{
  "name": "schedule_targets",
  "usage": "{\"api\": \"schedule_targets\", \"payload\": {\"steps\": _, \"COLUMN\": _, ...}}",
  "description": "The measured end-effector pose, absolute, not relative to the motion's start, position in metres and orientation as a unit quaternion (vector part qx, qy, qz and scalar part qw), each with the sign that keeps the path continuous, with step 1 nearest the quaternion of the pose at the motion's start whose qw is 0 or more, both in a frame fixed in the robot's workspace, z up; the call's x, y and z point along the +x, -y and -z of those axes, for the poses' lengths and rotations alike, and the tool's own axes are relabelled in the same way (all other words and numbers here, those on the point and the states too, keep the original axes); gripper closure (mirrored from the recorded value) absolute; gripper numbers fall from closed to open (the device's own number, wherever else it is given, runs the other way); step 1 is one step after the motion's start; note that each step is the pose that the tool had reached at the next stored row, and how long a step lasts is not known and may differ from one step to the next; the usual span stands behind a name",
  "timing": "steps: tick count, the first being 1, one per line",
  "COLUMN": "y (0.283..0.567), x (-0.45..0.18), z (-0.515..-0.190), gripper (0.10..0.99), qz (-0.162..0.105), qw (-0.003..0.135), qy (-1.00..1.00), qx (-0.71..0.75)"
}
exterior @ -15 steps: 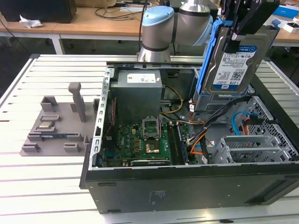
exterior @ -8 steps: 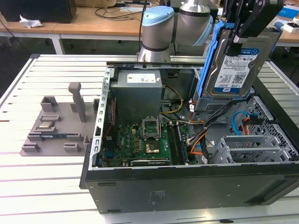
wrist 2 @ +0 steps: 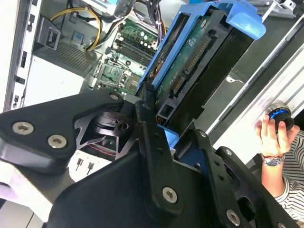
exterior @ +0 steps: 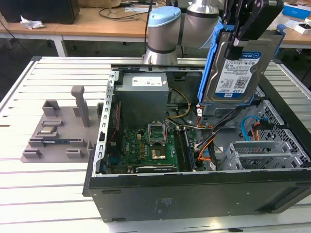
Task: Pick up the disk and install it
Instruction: 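Pick up the disk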
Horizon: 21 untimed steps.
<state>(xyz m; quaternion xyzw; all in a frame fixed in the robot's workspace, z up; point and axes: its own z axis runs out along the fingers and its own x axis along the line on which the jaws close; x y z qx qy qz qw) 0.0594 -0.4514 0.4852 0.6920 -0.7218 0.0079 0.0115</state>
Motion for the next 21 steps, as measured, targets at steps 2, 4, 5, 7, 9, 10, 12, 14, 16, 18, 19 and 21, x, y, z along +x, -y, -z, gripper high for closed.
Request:
{"api": "schedule_targets", "payload": {"steps": 2, "y": 0.457, "x": 0.058, "z": -0.485, "gripper": 0.722, "qz": -0.008, "qw": 0.012, "qy": 0.722, "qx": 0.692}}
{"api": "schedule_targets", "payload": {"steps": 4, "y": 0.465, "x": 0.056, "z": -0.485, "gripper": 0.722, "qz": -0.008, "qw": 0.012, "qy": 0.722, "qx": 0.692}}
{"api": "schedule_targets", "payload": {"steps": 5, "y": 0.467, "x": 0.056, "z": -0.485, "gripper": 0.722, "qz": -0.008, "qw": 0.012, "qy": 0.722, "qx": 0.692}}
{"api": "schedule_targets", "payload": {"steps": 7, "y": 0.475, "x": 0.055, "z": -0.484, "gripper": 0.722, "qz": -0.008, "qw": 0.012, "qy": 0.722, "qx": 0.692}}
{"api": "schedule_targets", "payload": {"steps": 9, "y": 0.481, "x": 0.055, "z": -0.484, "gripper": 0.722, "qz": -0.008, "qw": 0.012, "qy": 0.722, "qx": 0.692}}
{"api": "schedule_targets", "payload": {"steps": 10, "y": 0.485, "x": 0.055, "z": -0.484, "gripper": 0.722, "qz": -0.009, "qw": 0.012, "qy": 0.722, "qx": 0.692}}
{"api": "schedule_targets", "payload": {"steps": 12, "y": 0.495, "x": 0.054, "z": -0.484, "gripper": 0.722, "qz": -0.009, "qw": 0.012, "qy": 0.722, "qx": 0.692}}
{"api": "schedule_targets", "payload": {"steps": 14, "y": 0.501, "x": 0.054, "z": -0.483, "gripper": 0.722, "qz": -0.009, "qw": 0.012, "qy": 0.722, "qx": 0.692}}
{"api": "schedule_targets", "payload": {"steps": 16, "y": 0.512, "x": 0.054, "z": -0.483, "gripper": 0.722, "qz": -0.009, "qw": 0.013, "qy": 0.722, "qx": 0.692}}
{"api": "schedule_targets", "payload": {"steps": 18, "y": 0.521, "x": 0.054, "z": -0.483, "gripper": 0.722, "qz": -0.009, "qw": 0.013, "qy": 0.722, "qx": 0.692}}
{"api": "schedule_targets", "payload": {"steps": 19, "y": 0.528, "x": 0.054, "z": -0.483, "gripper": 0.722, "qz": -0.010, "qw": 0.013, "qy": 0.722, "qx": 0.692}}
{"api": "schedule_targets", "payload": {"steps": 21, "y": 0.534, "x": 0.054, "z": -0.483, "gripper": 0.722, "qz": -0.010, "qw": 0.013, "qy": 0.722, "qx": 0.692}}
